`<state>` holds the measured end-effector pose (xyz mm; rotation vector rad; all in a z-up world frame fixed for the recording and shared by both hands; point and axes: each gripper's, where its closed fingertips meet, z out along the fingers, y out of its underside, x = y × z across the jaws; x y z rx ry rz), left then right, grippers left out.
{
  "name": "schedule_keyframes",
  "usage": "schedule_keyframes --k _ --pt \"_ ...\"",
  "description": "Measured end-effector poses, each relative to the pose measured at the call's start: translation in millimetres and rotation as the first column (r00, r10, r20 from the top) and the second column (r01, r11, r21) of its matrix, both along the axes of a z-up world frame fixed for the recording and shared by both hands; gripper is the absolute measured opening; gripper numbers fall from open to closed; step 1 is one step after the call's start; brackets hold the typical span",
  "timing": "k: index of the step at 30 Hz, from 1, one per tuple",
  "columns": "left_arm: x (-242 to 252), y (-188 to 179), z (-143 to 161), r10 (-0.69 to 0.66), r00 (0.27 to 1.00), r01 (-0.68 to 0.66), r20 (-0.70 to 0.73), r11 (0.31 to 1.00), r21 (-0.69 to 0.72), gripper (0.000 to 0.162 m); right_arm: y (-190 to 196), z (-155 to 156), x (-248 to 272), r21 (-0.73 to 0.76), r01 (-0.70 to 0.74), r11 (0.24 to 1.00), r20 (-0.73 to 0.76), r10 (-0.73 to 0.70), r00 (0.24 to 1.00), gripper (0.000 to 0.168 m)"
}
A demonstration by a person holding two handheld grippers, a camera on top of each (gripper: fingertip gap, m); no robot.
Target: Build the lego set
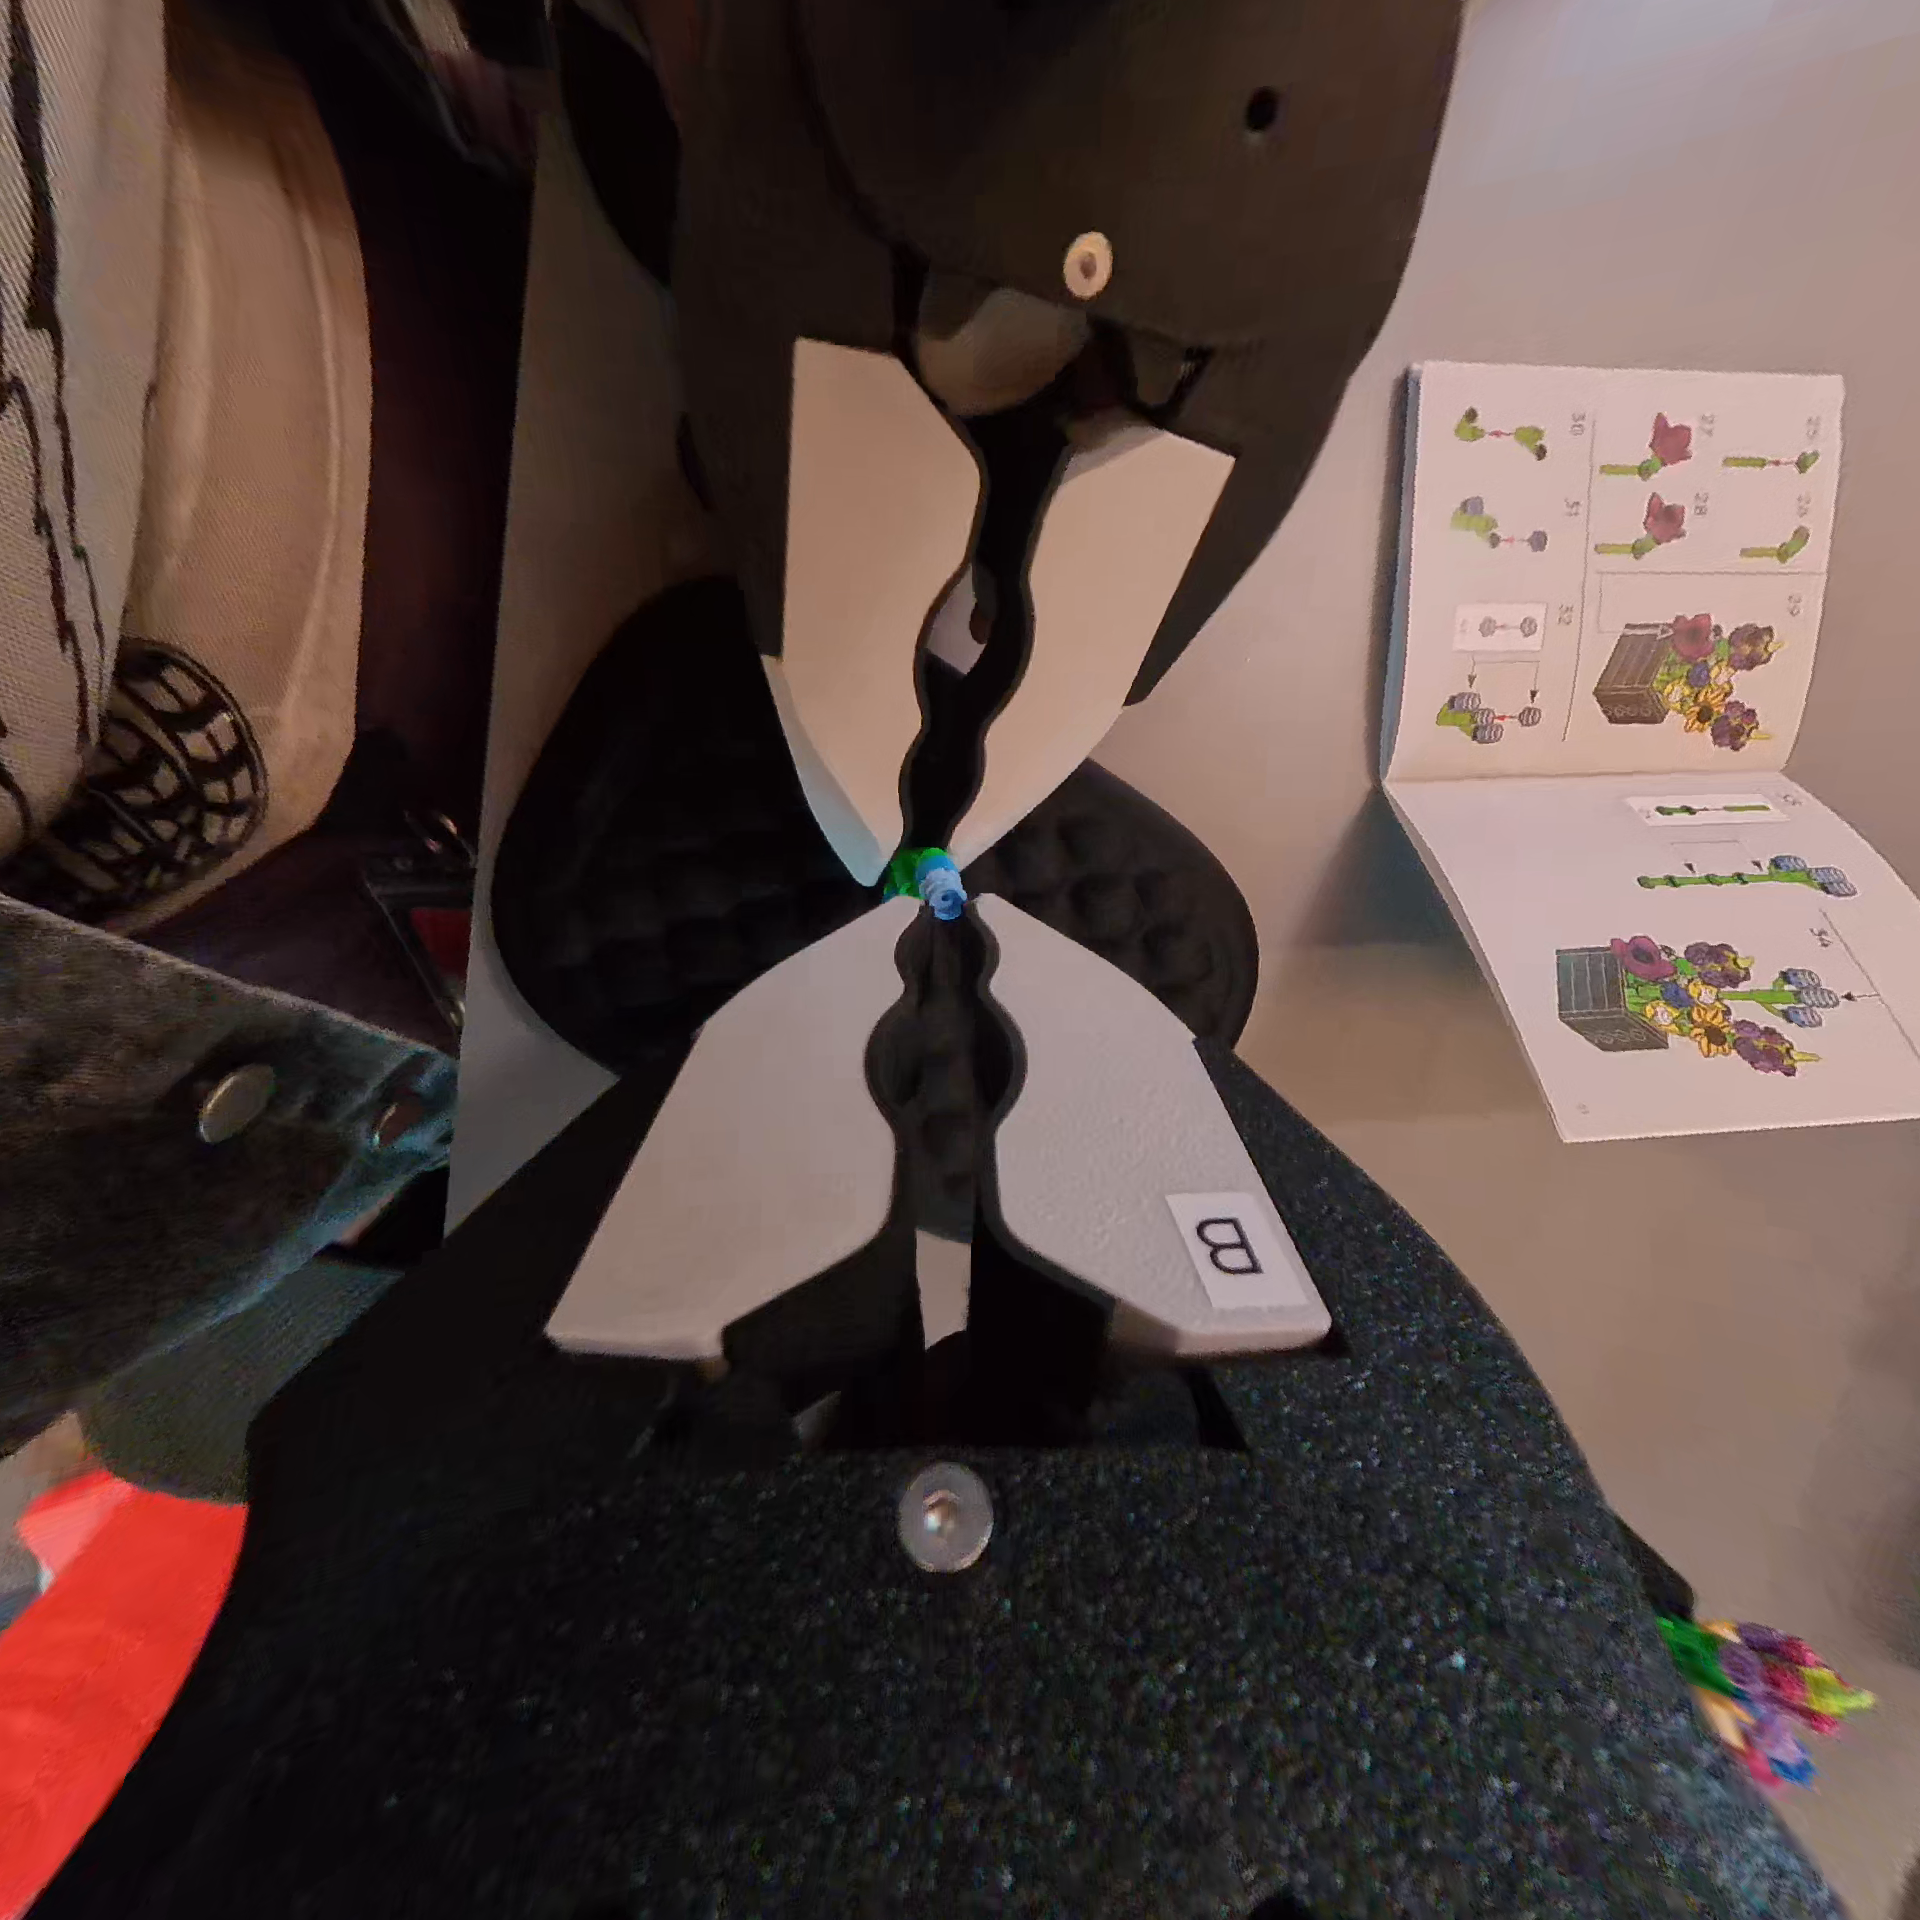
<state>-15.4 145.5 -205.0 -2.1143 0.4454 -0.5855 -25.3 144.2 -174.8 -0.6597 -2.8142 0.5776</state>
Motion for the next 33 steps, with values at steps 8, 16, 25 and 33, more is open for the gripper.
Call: schedule_keyframes --k 8,16,25,33 --pt "-0.6 -1.2 7.5 -0.006 0.999 0.004 0.047 0.999 0.035 0.006 -5.4 6.5 -3.9 -0.272 0.101 0.957 -0.011 -0.108 0.994 0.005" --pt "-2.8 -1.6 13.4 0.002 0.996 -0.007 0.085 0.998 0.063 0.006 -6.6 11.1 -8.5 -0.433 0.158 0.888 -0.002 -0.176 0.984 0.005" --pt "-2.6 -1.5 11.0 0.003 0.998 -0.007 0.069 0.998 0.059 0.005 -6.3 8.2 -9.1 -0.578 0.219 0.787 0.025 -0.251 0.968 0.005" --pt "-6.1 -0.5 19.5 0.019 0.993 -0.031 0.115 0.995 0.097 0.006 -5.2 16.6 -15.1 -0.617 0.205 0.76 -0.02 -0.275 0.961 0.005"
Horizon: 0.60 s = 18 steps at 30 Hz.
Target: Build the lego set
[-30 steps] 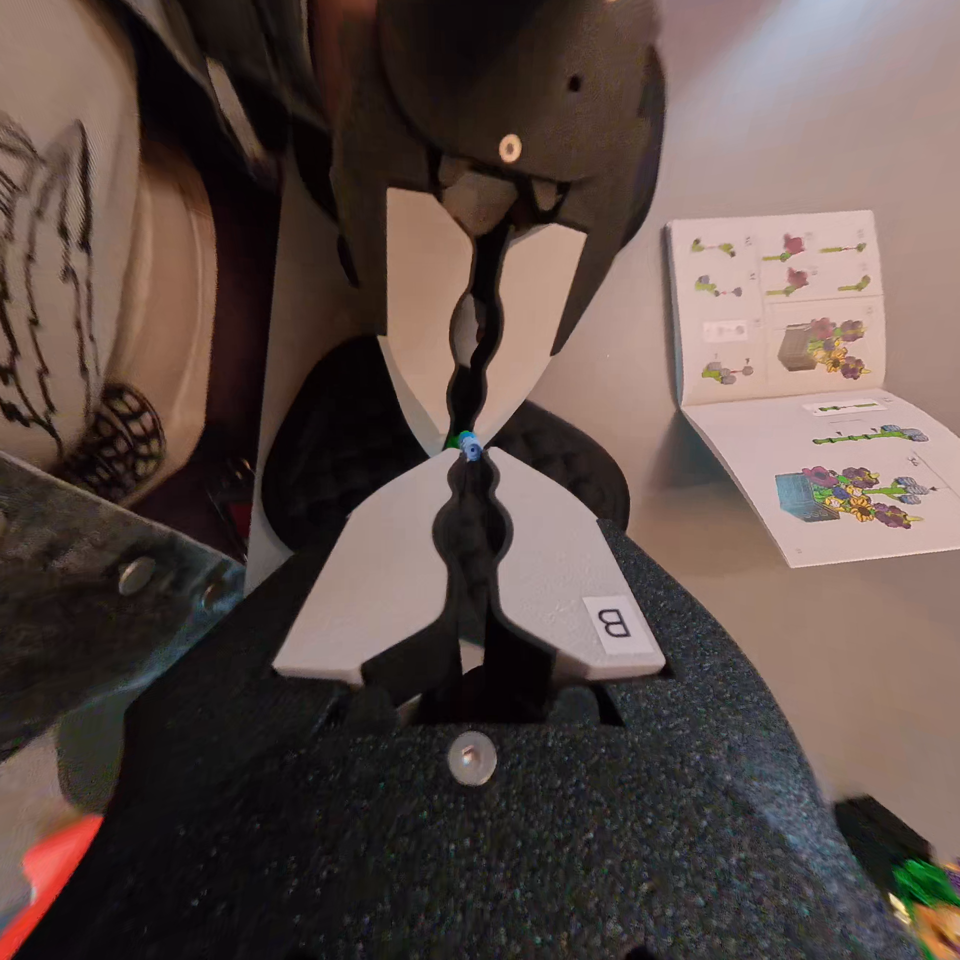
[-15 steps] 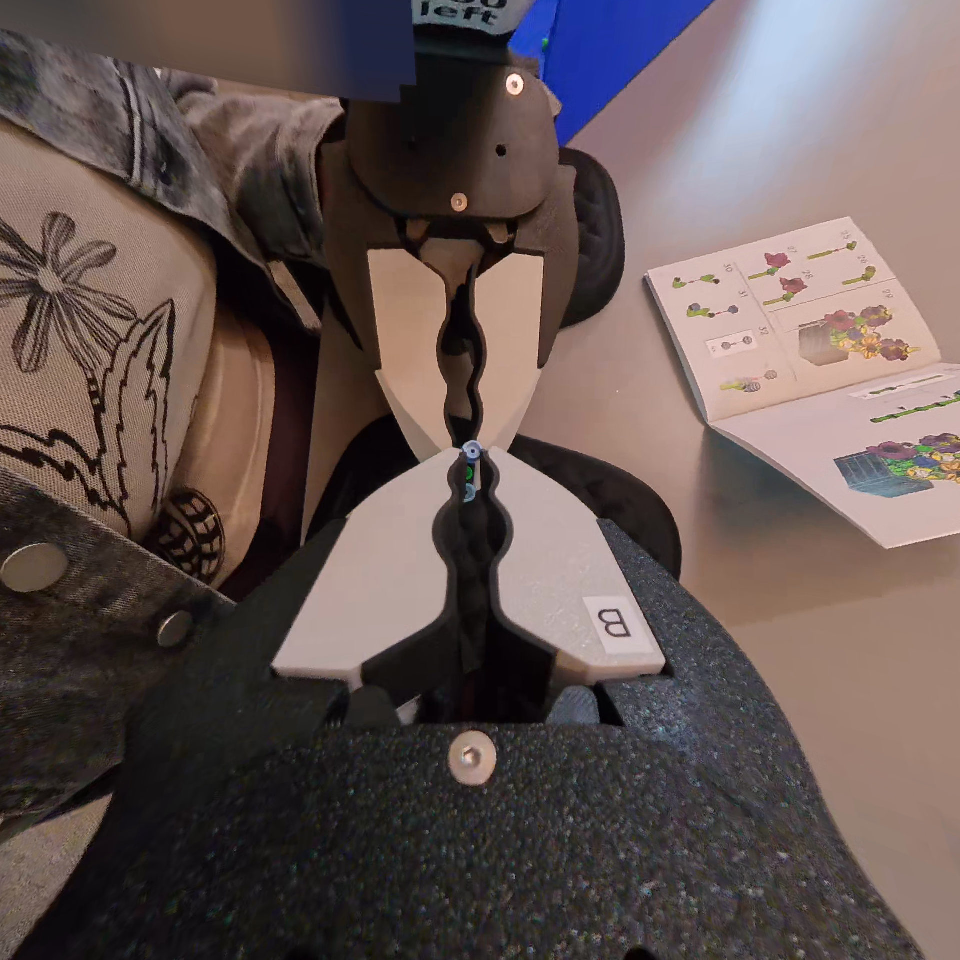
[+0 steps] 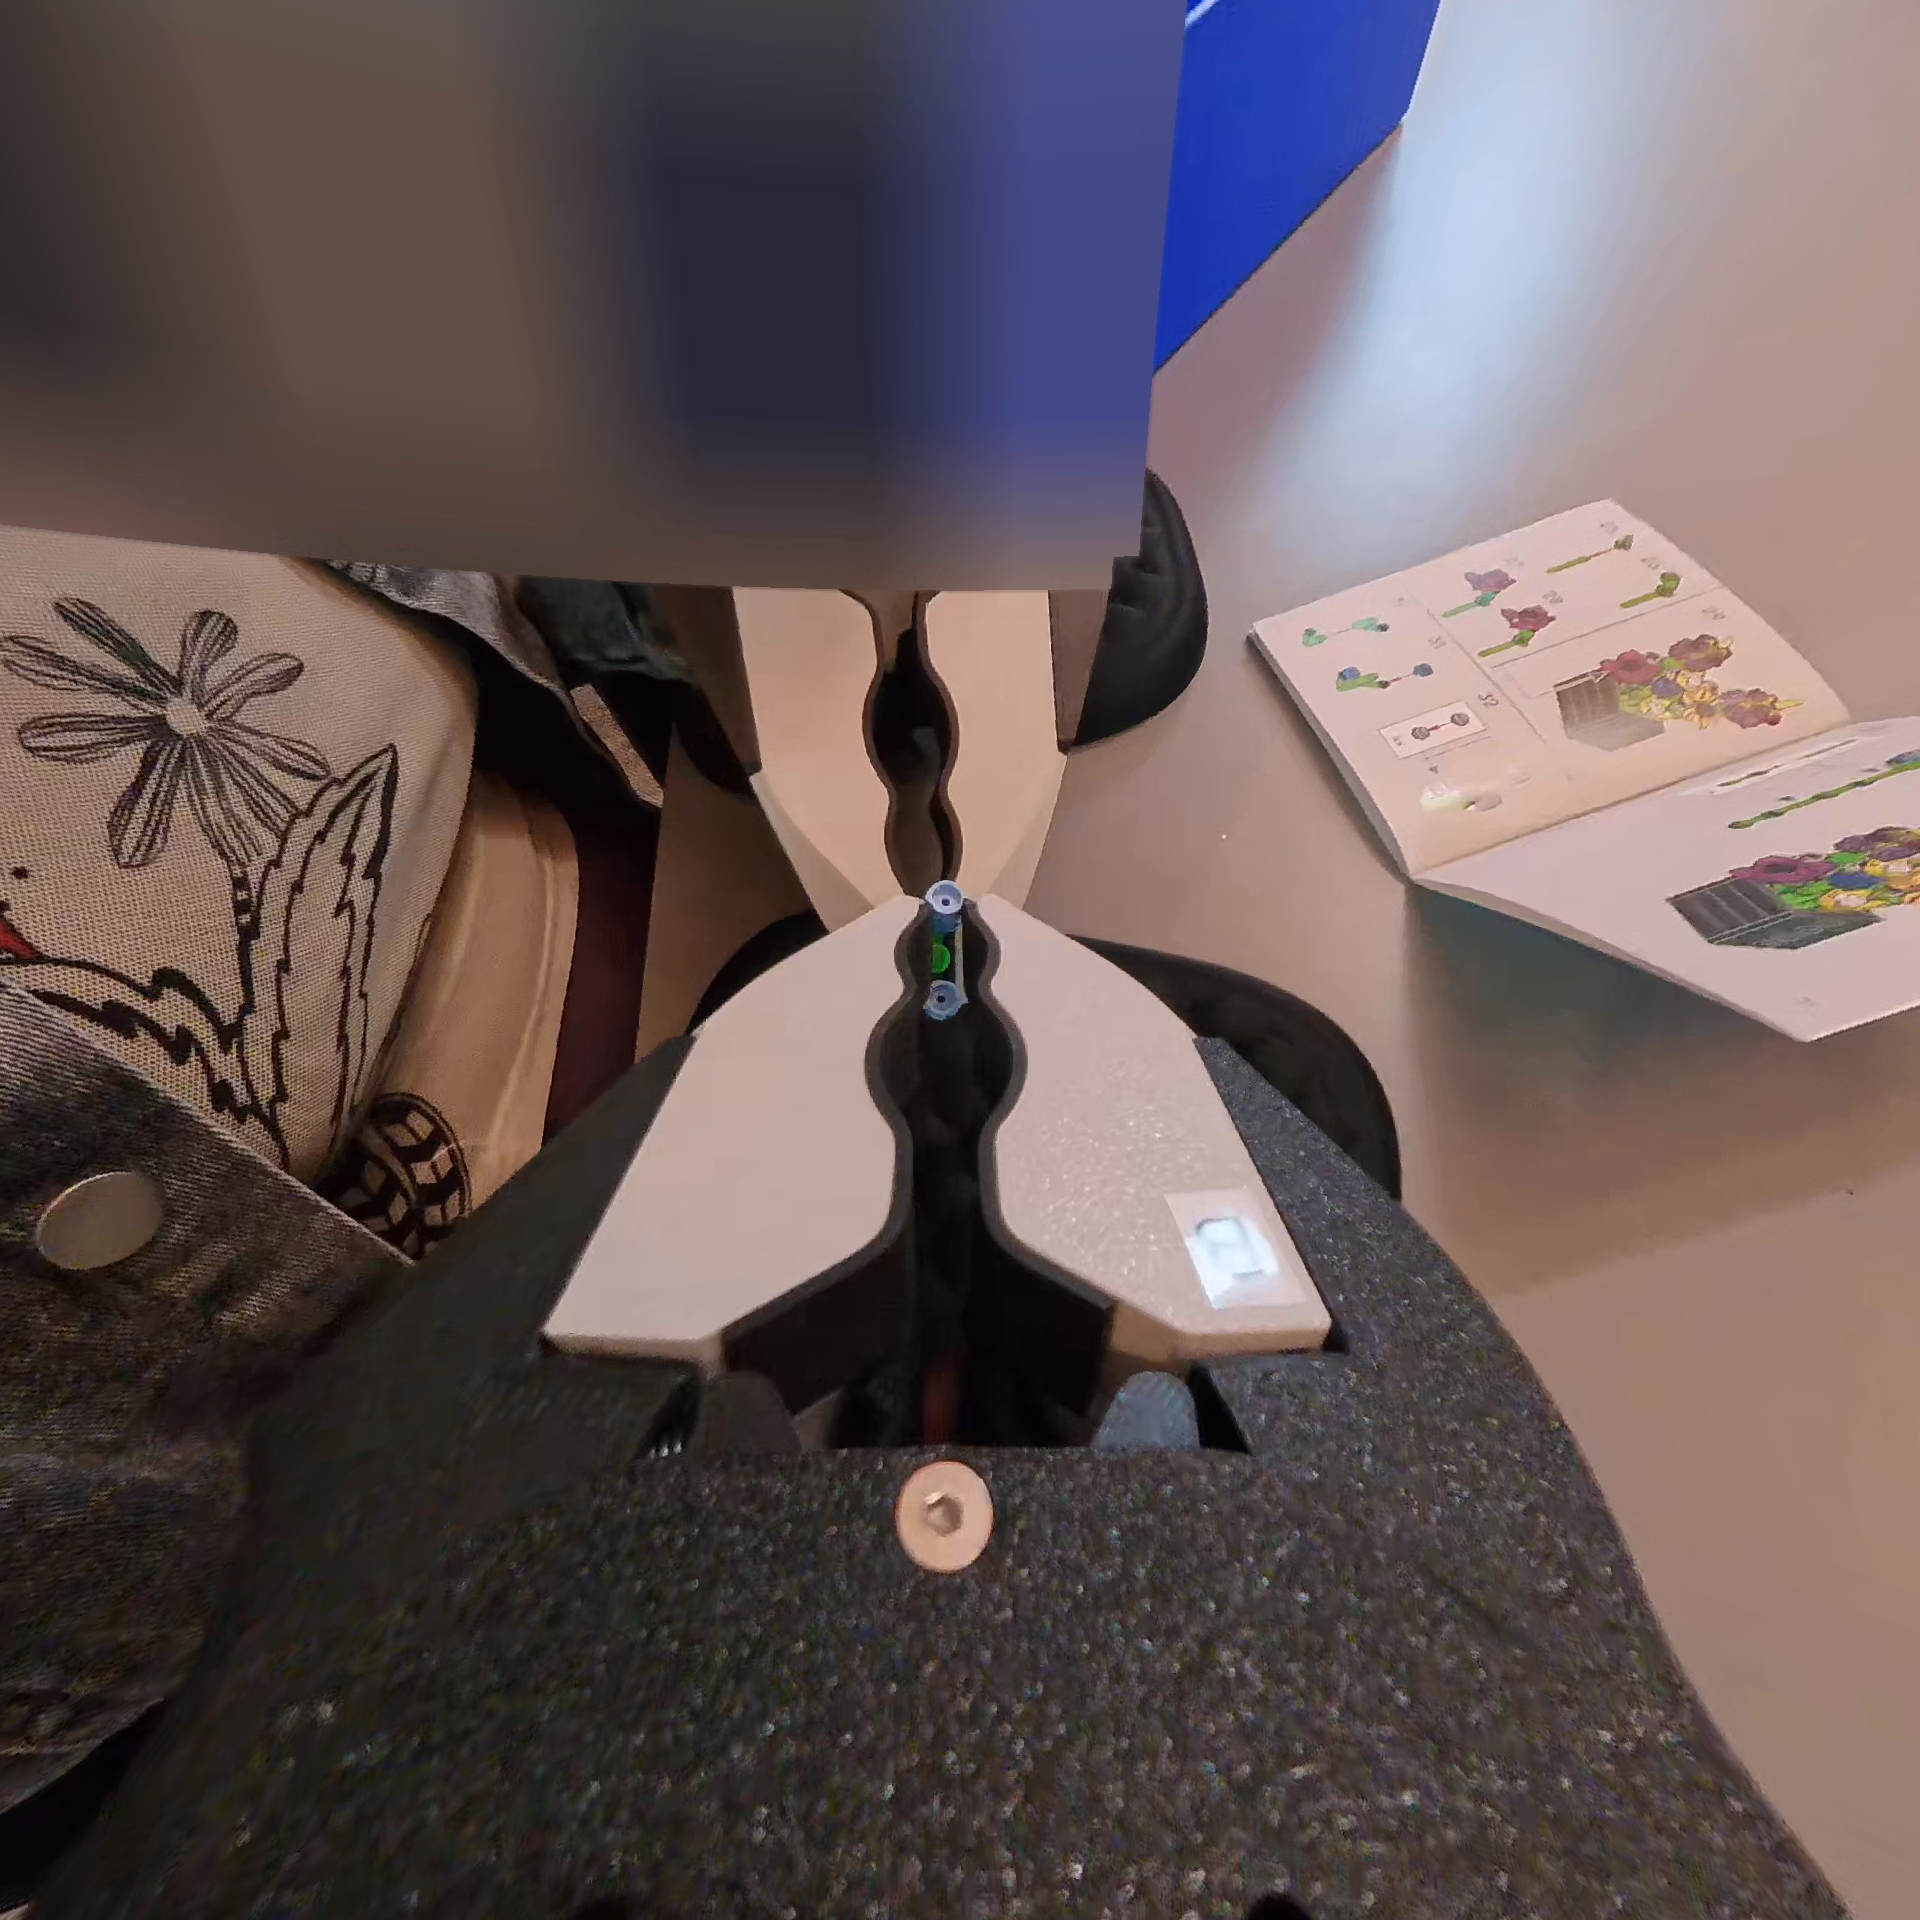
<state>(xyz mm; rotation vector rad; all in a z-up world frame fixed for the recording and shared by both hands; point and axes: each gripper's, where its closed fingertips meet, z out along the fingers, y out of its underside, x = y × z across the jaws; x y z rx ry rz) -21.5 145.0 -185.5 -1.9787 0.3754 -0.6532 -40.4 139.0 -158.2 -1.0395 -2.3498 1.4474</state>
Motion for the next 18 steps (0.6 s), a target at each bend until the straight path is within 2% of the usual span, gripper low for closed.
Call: schedule_keyframes --k 10,14,18 --pt "-2.3 0.0 5.2 0.012 1.0 -0.013 0.018 1.0 0.028 0.006 0.2 5.3 -4.7 0.008 -0.01 1.0 -0.02 0.01 1.0 0.008" --pt "-4.1 0.4 6.3 0.022 0.999 -0.023 0.027 0.999 0.032 0.006 2.2 4.3 -6.7 0.011 -0.003 1.0 -0.023 0.003 1.0 0.003" --pt "-9.1 1.7 8.8 0.063 0.998 -0.064 0.026 0.997 0.044 0.006 22.1 6.0 -13.0 -0.006 0.074 0.997 -0.061 -0.075 0.995 0.007"
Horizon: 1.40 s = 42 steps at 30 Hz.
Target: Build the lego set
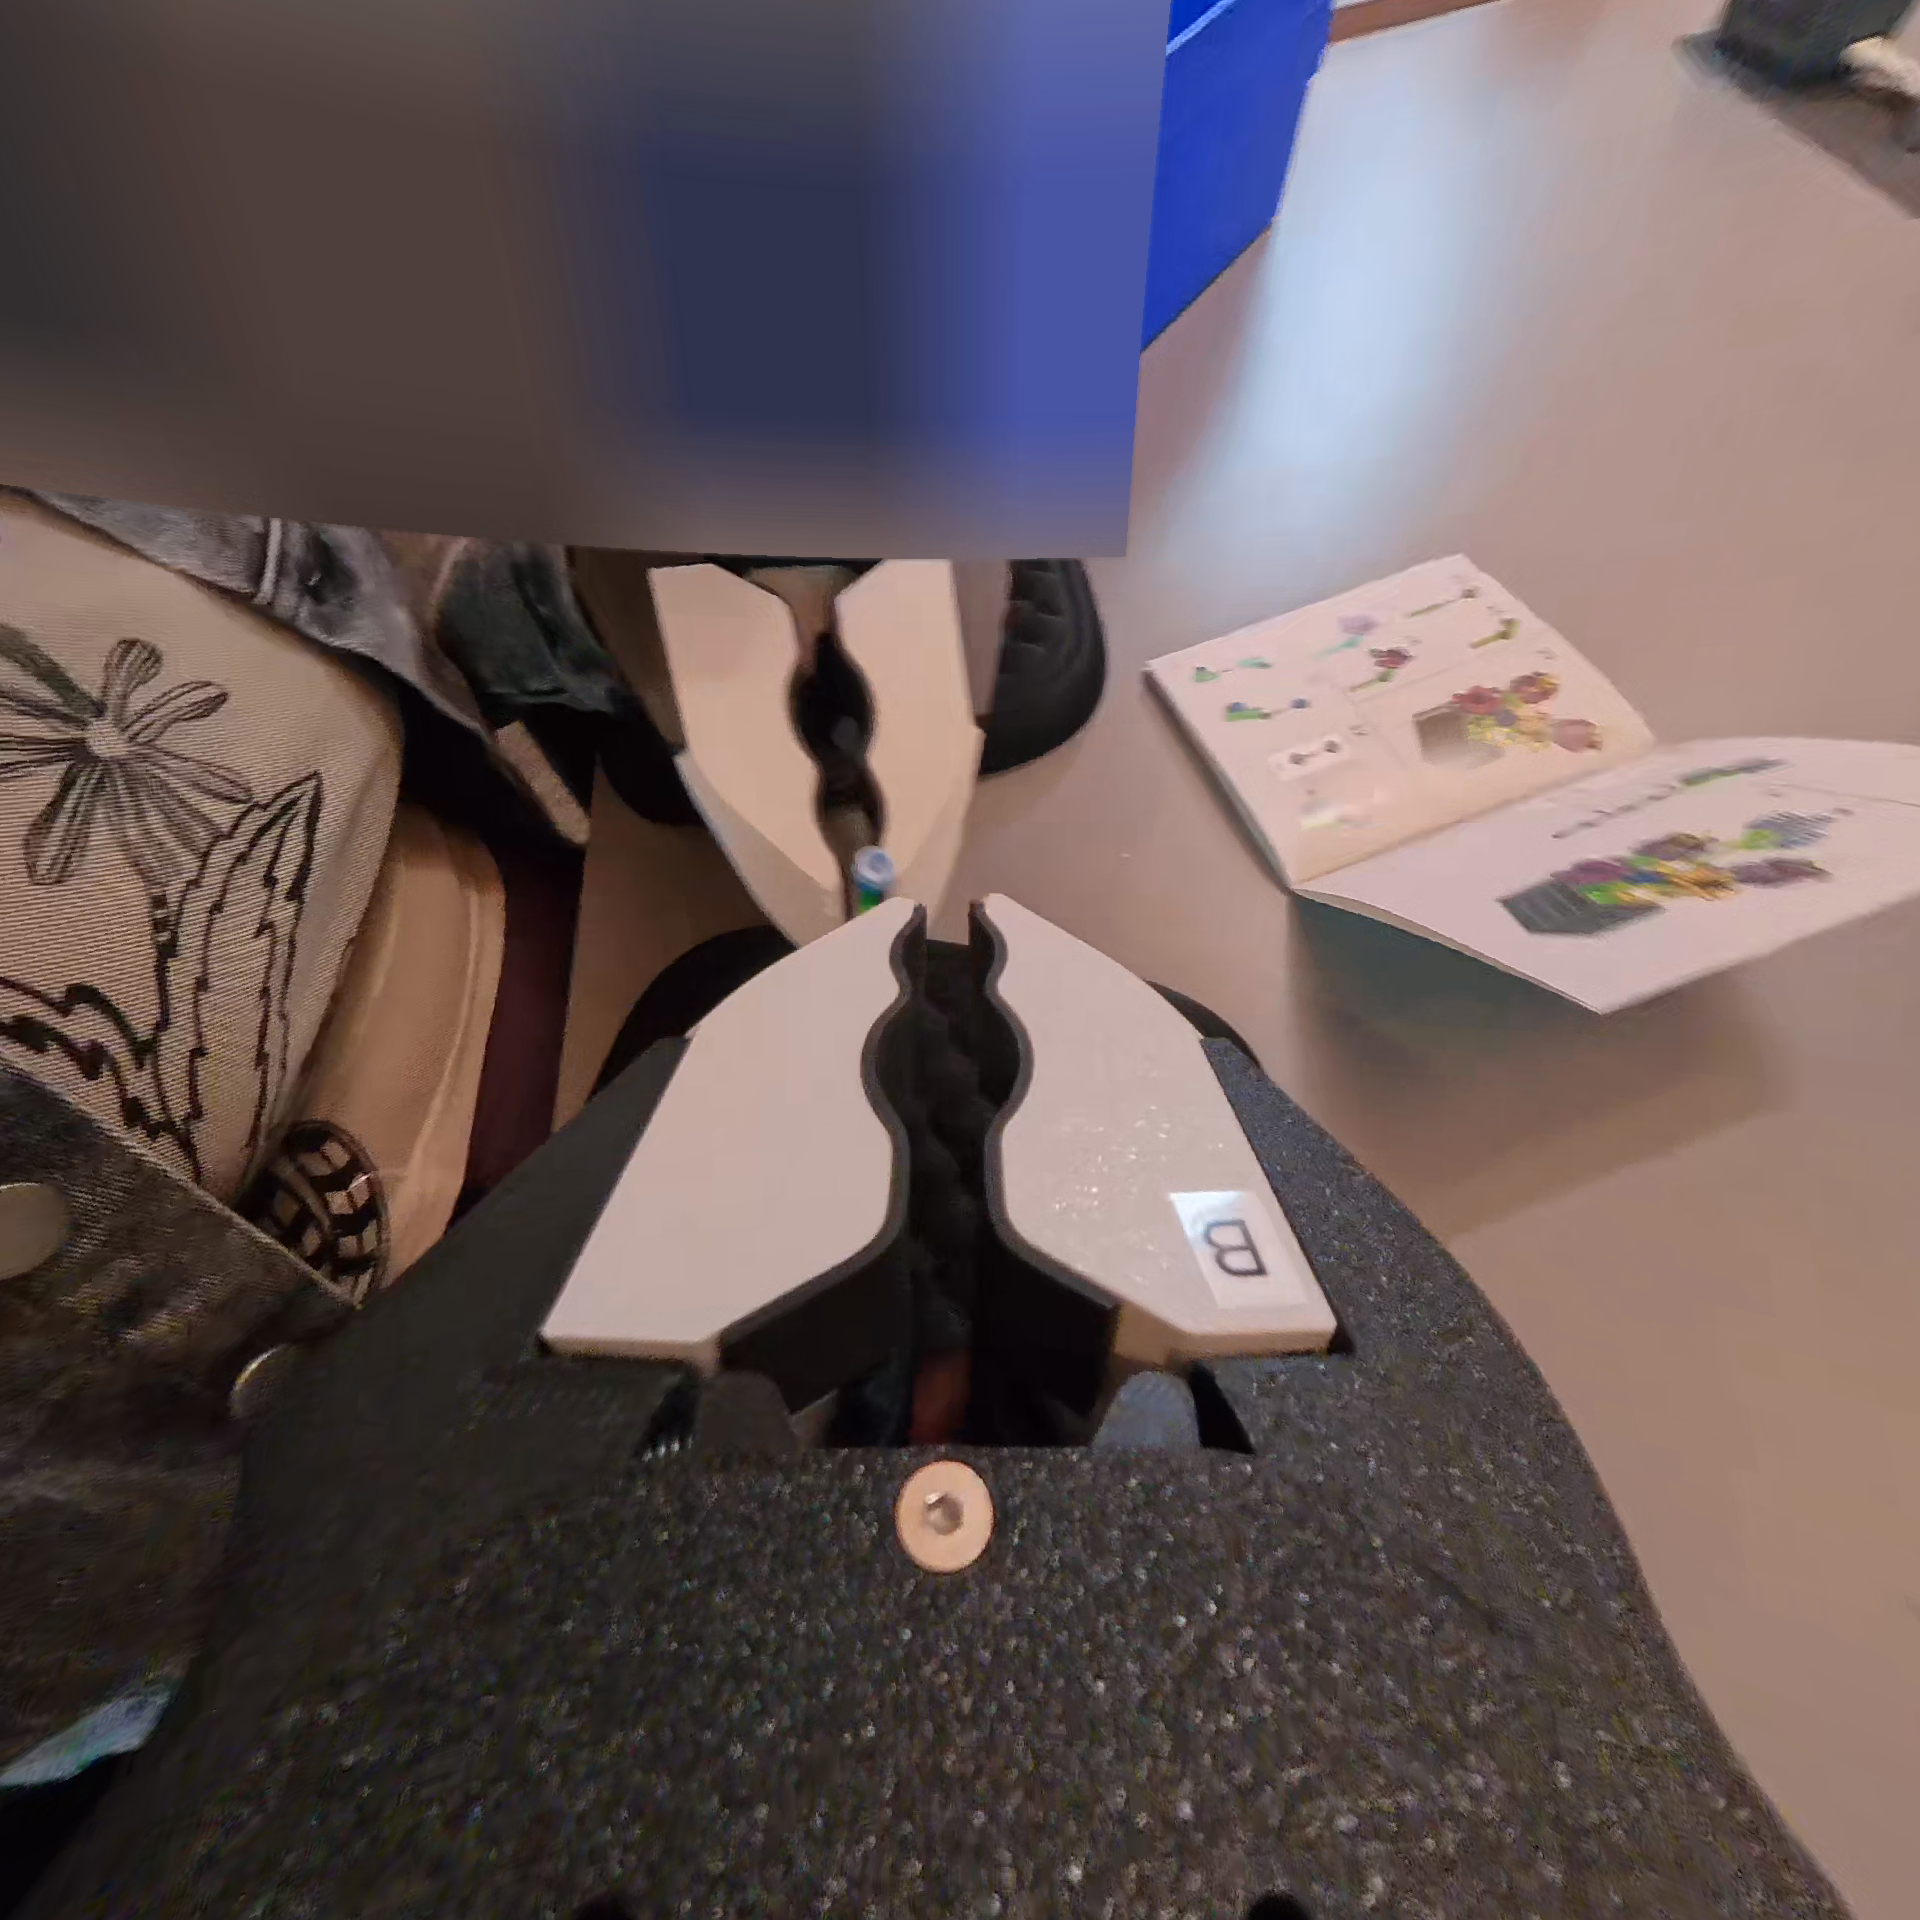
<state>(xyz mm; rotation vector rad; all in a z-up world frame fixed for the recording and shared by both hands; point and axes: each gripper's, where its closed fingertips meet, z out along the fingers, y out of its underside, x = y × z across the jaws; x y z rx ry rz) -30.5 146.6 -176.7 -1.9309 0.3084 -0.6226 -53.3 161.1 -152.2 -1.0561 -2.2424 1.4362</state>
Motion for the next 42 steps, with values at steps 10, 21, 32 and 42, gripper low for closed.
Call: schedule_keyframes --k 10,21,32,42 --pt "-27.3 -20.0 18.7 0.103 0.995 -0.104 0.017 0.991 0.08 0.006 10.3 -30.8 52.9 -0.039 0.052 0.998 0.059 -0.049 0.997 0.016" --pt "-16.9 -46.5 29.6 0.174 0.983 -0.182 0.065 0.974 0.132 0.006 -17.2 -61.5 67.0 0.296 0.03 0.955 -0.03 -0.022 0.999 0.012" --pt "-4.5 -45.2 26.6 0.156 0.985 -0.165 0.077 0.978 0.125 0.006 -13.8 -68.0 64.3 0.434 0.031 0.901 -0.064 -0.003 0.998 0.01" --pt "-5.9 -43.1 27.3 0.147 0.982 -0.162 0.122 0.979 0.122 0.006 -7.7 -66.9 60.6 0.431 0.07 0.9 -0.099 -0.03 0.995 0.014"
